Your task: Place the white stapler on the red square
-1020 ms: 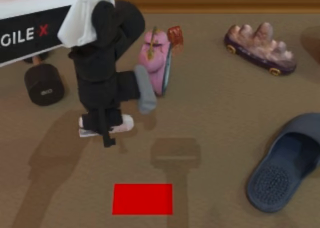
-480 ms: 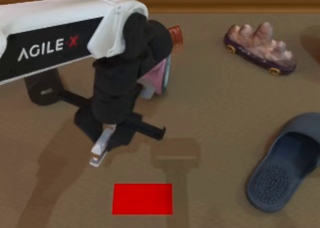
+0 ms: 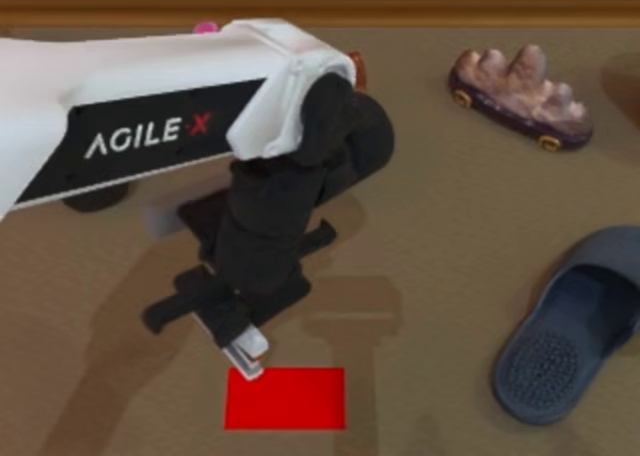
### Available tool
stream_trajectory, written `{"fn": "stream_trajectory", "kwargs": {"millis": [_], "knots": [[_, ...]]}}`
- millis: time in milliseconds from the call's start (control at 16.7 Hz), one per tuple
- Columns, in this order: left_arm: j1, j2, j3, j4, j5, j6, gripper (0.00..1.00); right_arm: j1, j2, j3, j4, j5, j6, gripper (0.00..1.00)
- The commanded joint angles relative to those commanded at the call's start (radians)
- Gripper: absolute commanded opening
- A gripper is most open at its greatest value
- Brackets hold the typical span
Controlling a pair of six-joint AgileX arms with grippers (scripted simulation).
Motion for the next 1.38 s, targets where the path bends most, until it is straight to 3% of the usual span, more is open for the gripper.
{"fn": "stream_trajectory", "kwargs": {"millis": [300, 600, 780, 1140, 1380], "knots": [[-0.043, -0.043, -0.008, 0.056, 0.038, -0.559, 0.00, 0.000, 0.000, 0.000, 0.000, 0.000, 0.000, 1.00], [-0.060, -0.104, -0.016, 0.134, 0.073, -0.880, 0.00, 0.000, 0.000, 0.000, 0.000, 0.000, 0.000, 1.00], [-0.064, -0.119, -0.017, 0.155, 0.081, -0.947, 0.00, 0.000, 0.000, 0.000, 0.000, 0.000, 0.000, 1.00], [-0.059, -0.114, -0.018, 0.156, 0.080, -0.944, 0.00, 0.000, 0.000, 0.000, 0.000, 0.000, 0.000, 1.00], [-0.054, -0.089, -0.105, 0.271, 0.081, -0.937, 0.00, 0.000, 0.000, 0.000, 0.000, 0.000, 0.000, 1.00]]}}
